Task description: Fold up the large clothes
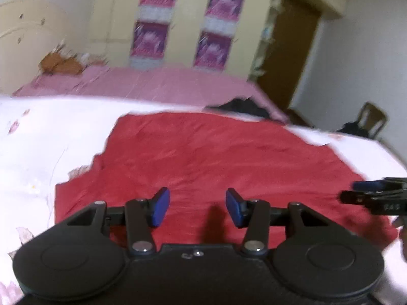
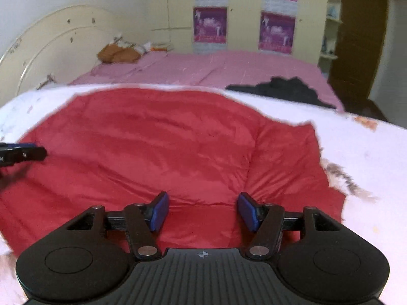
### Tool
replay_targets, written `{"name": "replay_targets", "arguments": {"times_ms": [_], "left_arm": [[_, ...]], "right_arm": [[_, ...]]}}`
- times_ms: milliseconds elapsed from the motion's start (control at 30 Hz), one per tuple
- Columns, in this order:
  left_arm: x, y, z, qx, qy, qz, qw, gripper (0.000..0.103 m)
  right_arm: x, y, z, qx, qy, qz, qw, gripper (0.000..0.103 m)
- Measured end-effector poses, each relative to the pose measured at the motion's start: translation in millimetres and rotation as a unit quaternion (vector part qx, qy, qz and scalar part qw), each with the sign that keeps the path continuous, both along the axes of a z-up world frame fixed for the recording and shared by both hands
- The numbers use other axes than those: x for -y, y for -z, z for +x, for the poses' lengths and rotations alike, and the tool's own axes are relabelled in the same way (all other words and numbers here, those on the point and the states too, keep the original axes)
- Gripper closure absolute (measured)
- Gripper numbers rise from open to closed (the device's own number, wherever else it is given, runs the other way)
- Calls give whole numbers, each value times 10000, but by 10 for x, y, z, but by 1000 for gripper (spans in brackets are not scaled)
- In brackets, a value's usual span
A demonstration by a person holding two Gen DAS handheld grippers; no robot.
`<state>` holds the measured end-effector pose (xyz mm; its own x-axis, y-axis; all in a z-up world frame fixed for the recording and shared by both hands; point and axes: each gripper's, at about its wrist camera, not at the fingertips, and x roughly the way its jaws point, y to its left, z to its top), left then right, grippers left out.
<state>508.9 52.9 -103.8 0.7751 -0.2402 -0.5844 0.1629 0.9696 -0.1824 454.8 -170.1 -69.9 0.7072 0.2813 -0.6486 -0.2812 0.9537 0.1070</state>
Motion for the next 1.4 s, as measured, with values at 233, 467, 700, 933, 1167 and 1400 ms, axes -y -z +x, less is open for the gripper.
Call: {"name": "replay_targets", "arguments": {"times_ms": [233, 467, 700, 933, 1167, 1400], "left_arm": [[174, 168, -448, -99, -207, 223, 9995, 54], [-301, 284, -638, -438, -799, 297, 9954, 53], [-368, 87, -700, -472, -1189, -58, 9918, 44], [-733, 158, -1265, -523, -2154, -1530, 9630, 31], [-933, 506, -1335, -580, -2712, -3264, 9036, 37], [-870, 600, -1008, -561, -2648, -3449, 8987, 43]], "right_arm": [[-481, 2, -611, 91, -646, 33, 9979, 42], [64, 232, -619, -77, 688, -669, 9954, 42], [507, 77, -560, -320, 1327, 295, 9902, 42], [1171, -63, -1118, -531, 2257, 2219, 9471, 42], [1318, 197, -1181, -891, 2676, 3249, 9027, 42], [1372, 376, -1138, -892, 2988, 3956, 8638, 42]]}}
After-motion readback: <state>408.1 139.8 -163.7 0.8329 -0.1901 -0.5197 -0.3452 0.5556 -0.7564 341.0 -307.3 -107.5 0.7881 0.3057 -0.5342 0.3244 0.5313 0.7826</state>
